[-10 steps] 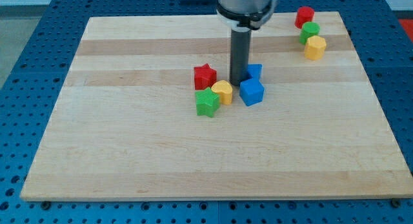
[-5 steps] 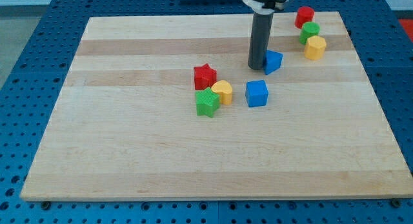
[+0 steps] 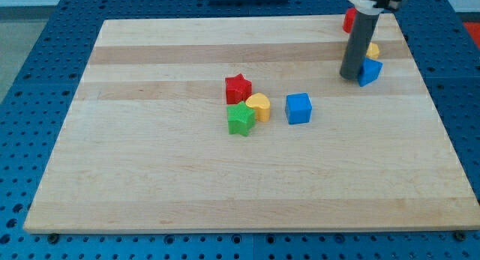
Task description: Move the blue triangle below the yellow hexagon
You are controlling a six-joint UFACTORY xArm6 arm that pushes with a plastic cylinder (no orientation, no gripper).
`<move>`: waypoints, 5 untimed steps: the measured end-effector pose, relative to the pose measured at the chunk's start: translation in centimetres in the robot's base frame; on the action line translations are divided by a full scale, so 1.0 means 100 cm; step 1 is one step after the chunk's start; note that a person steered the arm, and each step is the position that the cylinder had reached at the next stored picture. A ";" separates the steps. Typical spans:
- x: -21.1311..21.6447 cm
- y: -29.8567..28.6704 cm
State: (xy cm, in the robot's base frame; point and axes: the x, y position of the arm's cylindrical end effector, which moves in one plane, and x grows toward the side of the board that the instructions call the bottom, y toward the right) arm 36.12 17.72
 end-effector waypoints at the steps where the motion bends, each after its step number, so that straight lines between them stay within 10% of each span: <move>1: 0.008 0.004; 5: 0.076 0.022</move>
State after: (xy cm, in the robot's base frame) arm 43.70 19.92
